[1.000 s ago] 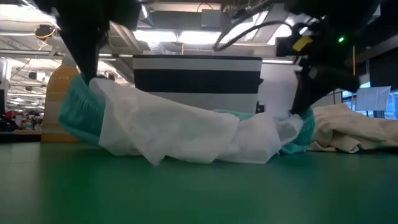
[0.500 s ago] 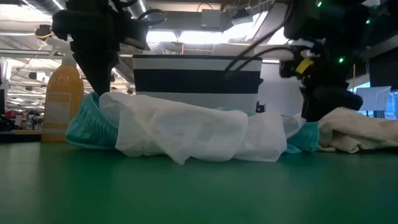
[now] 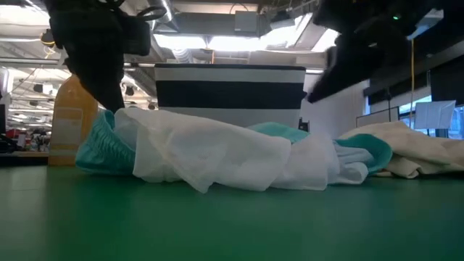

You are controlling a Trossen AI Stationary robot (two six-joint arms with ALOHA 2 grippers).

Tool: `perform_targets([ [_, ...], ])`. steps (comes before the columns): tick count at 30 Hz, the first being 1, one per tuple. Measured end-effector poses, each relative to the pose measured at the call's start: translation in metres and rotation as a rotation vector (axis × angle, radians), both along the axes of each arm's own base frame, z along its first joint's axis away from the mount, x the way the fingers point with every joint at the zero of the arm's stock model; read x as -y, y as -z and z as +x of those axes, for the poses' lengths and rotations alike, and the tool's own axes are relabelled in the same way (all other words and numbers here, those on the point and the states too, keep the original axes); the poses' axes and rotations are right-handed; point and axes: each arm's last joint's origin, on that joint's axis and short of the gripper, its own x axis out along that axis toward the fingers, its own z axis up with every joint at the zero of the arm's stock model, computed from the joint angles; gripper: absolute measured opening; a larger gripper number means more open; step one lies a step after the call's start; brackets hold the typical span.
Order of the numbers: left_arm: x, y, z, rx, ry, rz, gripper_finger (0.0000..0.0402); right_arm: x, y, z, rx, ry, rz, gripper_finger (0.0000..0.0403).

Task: Fold laundry
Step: Fold the blue shorts

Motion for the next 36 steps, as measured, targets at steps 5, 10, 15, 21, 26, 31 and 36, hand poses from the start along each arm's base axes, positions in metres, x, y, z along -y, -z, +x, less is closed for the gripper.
perform_targets([
  [5, 0.000, -0.001, 0.001, 0.012, 0.002, 0.008, 0.0000, -0.007, 0.018, 0.019, 0.023, -0.091, -0.061, 0.0096],
  [10, 0.000, -0.001, 0.001, 0.013, 0.008, 0.013, 0.0000, -0.012, 0.047, 0.031, -0.051, -0.162, -0.121, 0.0128],
  [15, 0.000, -0.001, 0.002, 0.019, 0.004, 0.008, 0.0000, -0.012, 0.062, 0.039, -0.091, -0.118, -0.201, 0.0182],
  [21, 0.001, -0.001, 0.002, 0.023, 0.007, -0.004, 0.0000, -0.009, 0.059, 0.049, -0.070, -0.057, -0.254, 0.0216],
  [26, 0.001, -0.001, 0.003, 0.029, 0.008, -0.007, 0.0000, -0.002, 0.056, 0.052, -0.069, -0.021, -0.267, 0.0195],
  [31, 0.001, -0.001, 0.003, 0.029, 0.008, -0.008, 0.0000, 0.009, 0.058, 0.052, -0.111, 0.003, -0.271, 0.0148],
  [36, 0.001, -0.001, 0.003, 0.028, 0.015, -0.004, 0.0000, 0.011, 0.060, 0.051, -0.138, 0.004, -0.275, 0.0120],
])
